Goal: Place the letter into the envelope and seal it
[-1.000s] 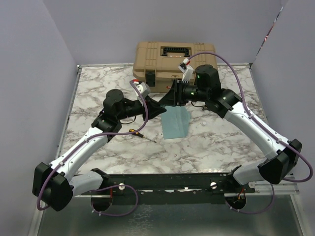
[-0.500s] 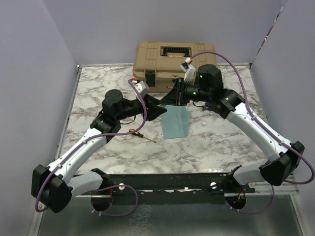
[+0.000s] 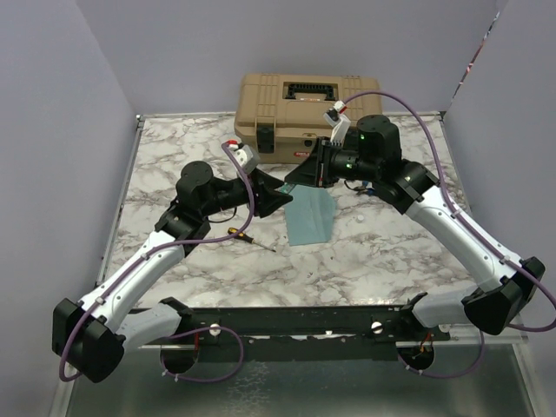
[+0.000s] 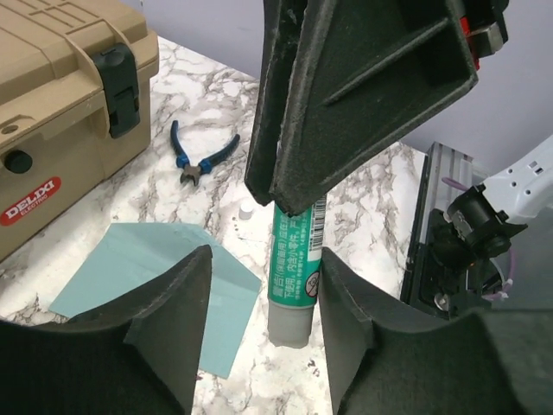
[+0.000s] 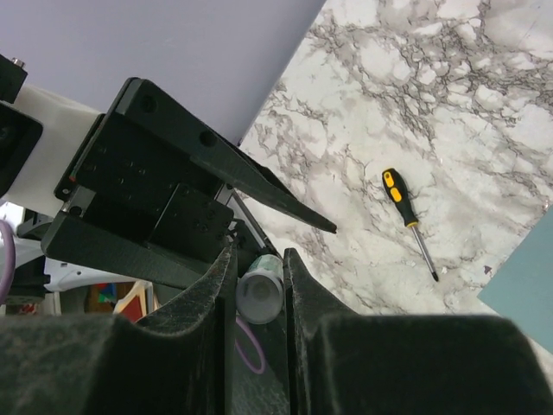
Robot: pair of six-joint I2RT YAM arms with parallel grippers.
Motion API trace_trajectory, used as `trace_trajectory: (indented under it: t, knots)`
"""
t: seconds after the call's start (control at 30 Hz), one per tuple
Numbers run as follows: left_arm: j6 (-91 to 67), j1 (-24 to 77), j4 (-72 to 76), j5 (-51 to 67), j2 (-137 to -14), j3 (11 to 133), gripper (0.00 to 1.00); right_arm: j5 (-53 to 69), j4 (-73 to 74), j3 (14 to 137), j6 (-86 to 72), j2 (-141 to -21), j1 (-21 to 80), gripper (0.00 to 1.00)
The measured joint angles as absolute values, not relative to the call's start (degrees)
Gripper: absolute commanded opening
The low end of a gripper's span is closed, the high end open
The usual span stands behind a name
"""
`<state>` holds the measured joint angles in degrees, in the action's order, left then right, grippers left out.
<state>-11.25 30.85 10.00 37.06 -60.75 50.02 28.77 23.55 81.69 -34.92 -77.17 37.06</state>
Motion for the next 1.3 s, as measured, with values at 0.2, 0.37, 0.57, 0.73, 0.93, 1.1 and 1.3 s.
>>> trace_trajectory:
  t: [0.2, 0.37, 0.57, 0.73, 0.93, 1.1, 1.3]
  knots:
    - [-11.2, 30.9, 9.6, 38.6, -60.1, 49.7, 0.36, 28.8, 23.1, 81.1, -35.9, -77.2, 37.1, 0.11]
    - [-9.7, 30.9, 7.4, 39.7, -59.4, 49.7, 0.53, 29.3, 23.0, 81.1, -36.7, -77.2, 37.1, 0.11]
    - [-8.7, 30.8, 6.4, 39.9, -58.6, 49.7, 0.21, 30.5, 21.8, 81.0, -37.5, -77.2, 37.1, 0.12]
    - [-8.5, 30.8, 6.0, 40.3, -58.7, 49.7, 0.08, 31.0, 20.7, 80.3, -37.5, -77.2, 36.9, 0.19]
    - [-8.4, 30.8, 6.4, 40.2, -58.7, 49.7, 0.07, 31.9, 20.6, 80.2, -37.6, -77.2, 36.9, 0.61]
    - [-8.0, 30.8, 6.8, 40.1, -59.0, 49.7, 0.07, 34.7, 20.6, 80.2, -37.4, -77.5, 37.0, 0.54]
    - [-7.6, 30.8, 7.0, 40.7, -60.7, 49.7, 0.07, 37.8, 20.4, 80.2, -37.0, -79.9, 36.9, 0.47]
